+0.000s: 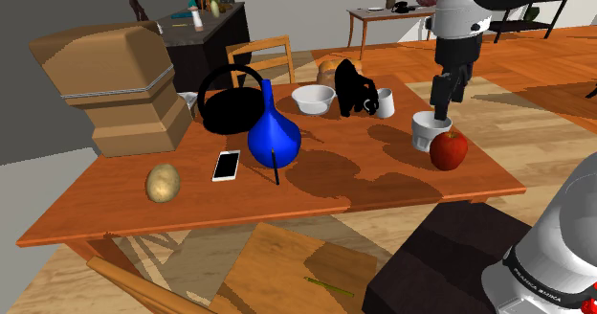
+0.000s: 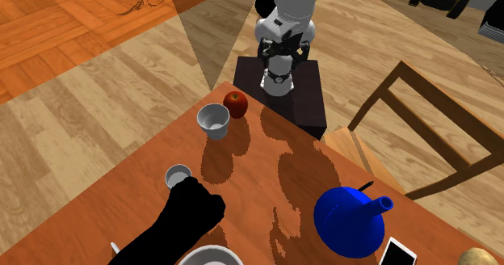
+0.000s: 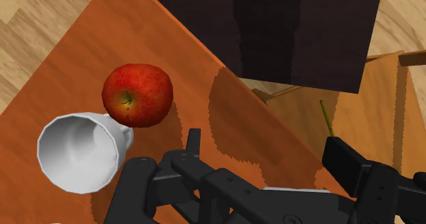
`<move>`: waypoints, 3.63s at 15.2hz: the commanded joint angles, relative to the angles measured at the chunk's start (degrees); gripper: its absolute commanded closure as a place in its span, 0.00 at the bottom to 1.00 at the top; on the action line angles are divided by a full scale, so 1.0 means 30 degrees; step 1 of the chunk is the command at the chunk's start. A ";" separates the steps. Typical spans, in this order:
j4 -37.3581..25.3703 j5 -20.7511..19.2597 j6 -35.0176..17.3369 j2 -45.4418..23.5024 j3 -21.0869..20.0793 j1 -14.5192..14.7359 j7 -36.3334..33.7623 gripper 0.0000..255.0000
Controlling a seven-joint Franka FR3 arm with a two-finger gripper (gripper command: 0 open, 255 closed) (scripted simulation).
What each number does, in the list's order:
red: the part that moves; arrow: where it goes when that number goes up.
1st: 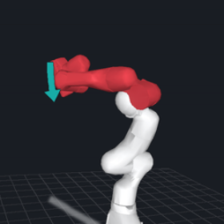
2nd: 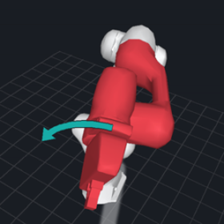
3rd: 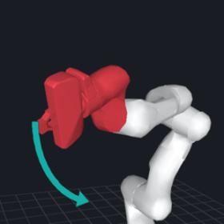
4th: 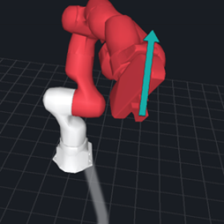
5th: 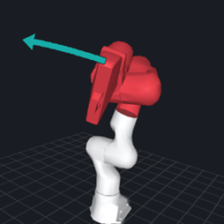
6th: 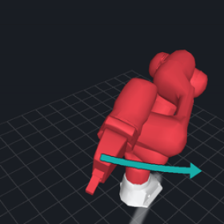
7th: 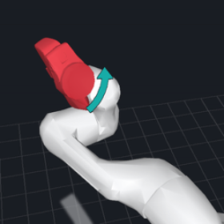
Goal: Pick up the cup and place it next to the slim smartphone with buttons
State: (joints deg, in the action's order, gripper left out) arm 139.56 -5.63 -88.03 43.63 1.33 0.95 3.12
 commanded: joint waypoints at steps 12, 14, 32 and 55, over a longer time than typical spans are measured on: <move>0.2913 -0.3443 -0.7866 -0.2681 0.3155 -0.1428 0.3057 0.00; 0.3050 -0.3975 -0.9405 -0.3623 0.3765 -0.1675 0.3549 0.00; 0.3657 -0.5344 -1.5591 -0.7965 0.5786 -0.2315 0.4676 0.00; 0.2252 -0.4896 -1.2578 -0.6329 0.5405 -0.2187 0.5160 1.00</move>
State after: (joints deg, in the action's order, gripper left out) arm 146.85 -20.44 -126.63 24.28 17.58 -5.61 18.36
